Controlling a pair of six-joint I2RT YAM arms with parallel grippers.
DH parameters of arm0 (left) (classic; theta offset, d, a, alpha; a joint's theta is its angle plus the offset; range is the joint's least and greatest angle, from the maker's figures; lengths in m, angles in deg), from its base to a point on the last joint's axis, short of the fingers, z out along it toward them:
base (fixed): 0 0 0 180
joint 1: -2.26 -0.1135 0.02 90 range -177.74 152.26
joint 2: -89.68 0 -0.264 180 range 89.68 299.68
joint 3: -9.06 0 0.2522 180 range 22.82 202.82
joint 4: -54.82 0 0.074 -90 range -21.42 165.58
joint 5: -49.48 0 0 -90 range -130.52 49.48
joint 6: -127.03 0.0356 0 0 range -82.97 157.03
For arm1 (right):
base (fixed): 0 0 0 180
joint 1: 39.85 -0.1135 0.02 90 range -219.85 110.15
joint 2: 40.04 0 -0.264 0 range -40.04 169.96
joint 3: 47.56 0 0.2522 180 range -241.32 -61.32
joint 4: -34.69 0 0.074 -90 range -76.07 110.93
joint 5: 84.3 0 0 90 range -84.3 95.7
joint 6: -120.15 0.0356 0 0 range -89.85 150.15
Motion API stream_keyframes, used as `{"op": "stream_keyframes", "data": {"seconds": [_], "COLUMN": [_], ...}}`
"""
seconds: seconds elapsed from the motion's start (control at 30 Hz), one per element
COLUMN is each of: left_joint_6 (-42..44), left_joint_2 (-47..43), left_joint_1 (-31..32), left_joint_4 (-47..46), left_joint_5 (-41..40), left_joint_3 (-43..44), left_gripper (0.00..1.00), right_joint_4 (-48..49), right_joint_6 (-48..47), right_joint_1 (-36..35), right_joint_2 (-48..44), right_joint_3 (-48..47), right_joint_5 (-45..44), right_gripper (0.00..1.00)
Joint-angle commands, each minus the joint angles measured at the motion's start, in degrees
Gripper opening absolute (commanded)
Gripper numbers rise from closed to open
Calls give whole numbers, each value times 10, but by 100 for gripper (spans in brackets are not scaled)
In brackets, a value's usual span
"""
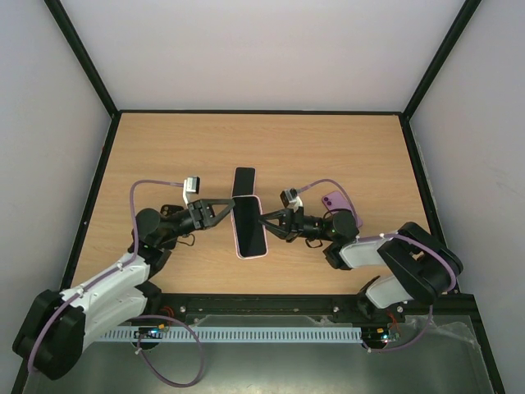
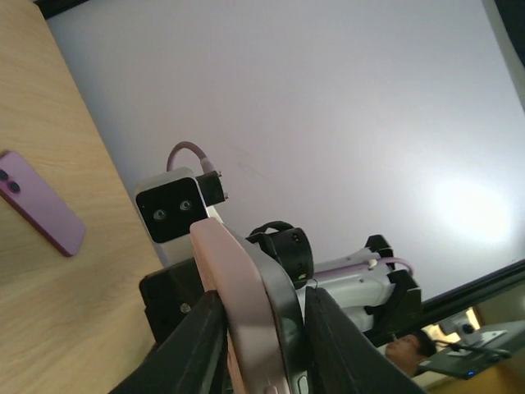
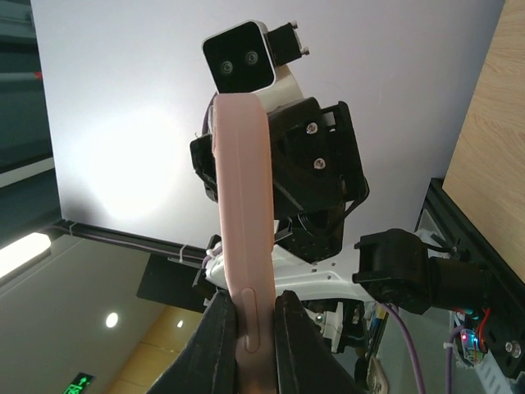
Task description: Put the phone into the phone case
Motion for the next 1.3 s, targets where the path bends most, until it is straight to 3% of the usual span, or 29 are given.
{"op": "stream_keyframes", "data": {"seconds": [0.0,0.13,0.3,0.5,0.67,0.8,0.9,1.03,1.17,1.27], "left_joint_6": [-20,-11,51,100,68,24,16,25,76,90], "left_joint_2": [8,12,-15,-48,-75,-73,-67,-64,-71,-78], "left_joint_1": [11,14,14,15,15,15,15,15,15,15], "left_joint_4": [-108,-82,67,190,124,34,15,41,160,196], "left_joint_5": [14,12,-20,-46,-36,-22,-20,-29,-50,-60], "left_joint_3": [2,8,30,58,41,24,23,27,56,64], "left_gripper": [17,3,3,3,24,28,22,3,3,3], "right_joint_4": [182,182,161,68,66,93,121,135,103,74], "right_joint_6": [14,15,6,-47,-41,-17,3,11,-8,-24], "right_joint_1": [-15,-18,-20,-19,-20,-20,-22,-22,-22,-22], "right_joint_2": [-6,-3,-8,-33,-49,-47,-40,-38,-47,-59], "right_joint_3": [-18,-20,-24,-25,-27,-27,-27,-25,-25,-27], "right_joint_5": [-3,-7,-15,-27,-27,-26,-26,-27,-31,-35], "right_gripper": [2,4,12,2,2,2,2,2,10,8]}}
